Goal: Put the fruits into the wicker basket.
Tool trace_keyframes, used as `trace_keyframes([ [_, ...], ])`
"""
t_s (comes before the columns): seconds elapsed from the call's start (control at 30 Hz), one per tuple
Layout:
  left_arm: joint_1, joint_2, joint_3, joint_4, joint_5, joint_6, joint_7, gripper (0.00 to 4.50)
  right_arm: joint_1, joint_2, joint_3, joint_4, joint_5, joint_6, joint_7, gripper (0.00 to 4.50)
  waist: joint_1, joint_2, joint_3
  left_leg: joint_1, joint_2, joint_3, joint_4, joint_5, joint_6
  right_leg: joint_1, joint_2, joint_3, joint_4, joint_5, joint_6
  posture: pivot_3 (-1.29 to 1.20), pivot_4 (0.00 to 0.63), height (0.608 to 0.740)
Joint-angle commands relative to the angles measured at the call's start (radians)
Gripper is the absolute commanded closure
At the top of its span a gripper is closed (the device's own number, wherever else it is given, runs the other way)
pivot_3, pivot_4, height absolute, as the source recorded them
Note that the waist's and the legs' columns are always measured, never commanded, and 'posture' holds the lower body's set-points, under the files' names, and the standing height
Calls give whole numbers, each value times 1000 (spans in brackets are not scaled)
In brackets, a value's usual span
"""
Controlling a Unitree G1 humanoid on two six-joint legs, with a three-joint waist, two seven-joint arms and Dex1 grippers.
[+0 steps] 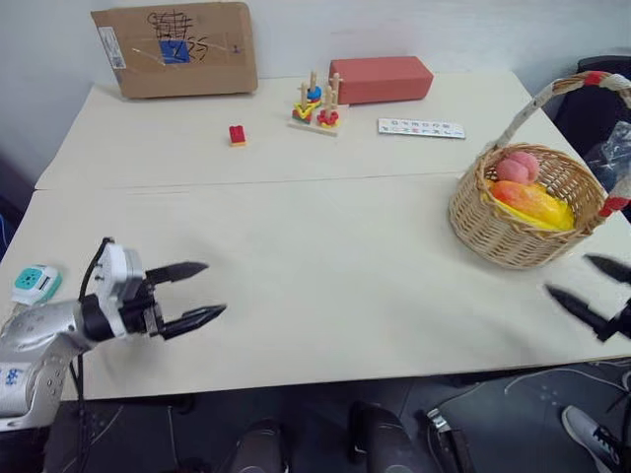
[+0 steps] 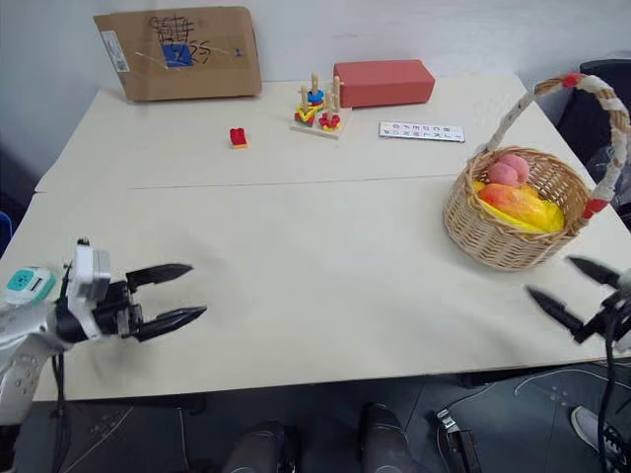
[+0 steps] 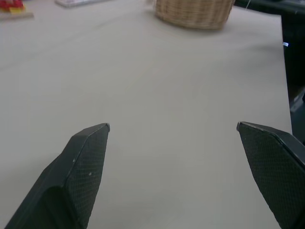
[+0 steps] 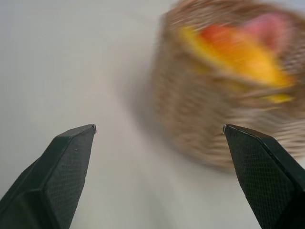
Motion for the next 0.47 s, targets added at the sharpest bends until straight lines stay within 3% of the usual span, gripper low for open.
trace_keyframes([
  [0.03, 89, 6, 46, -20, 67, -112, -19, 0, -39, 24, 81, -74, 24, -48, 67, 44, -7, 0, 0, 5, 1, -2, -2, -1, 0, 2, 0, 1, -1, 1, -1, 0, 150, 740],
  [0.27, 208, -40, 68, -102, 141, -194, 61, 0, -223, 157, 422, -159, -15, -79, 154, 44, -19, 0, 0, 12, 3, -5, -7, -1, -1, 10, -2, -1, -4, 0, -2, 0, 150, 740],
  [0.47, 226, -59, 56, -129, 165, -220, 92, 0, -354, 200, 535, -29, -77, -138, 185, 44, -9, 0, 0, 11, 1, -7, -6, -2, 2, 11, -5, -3, 0, 1, -2, 0, 150, 740],
])
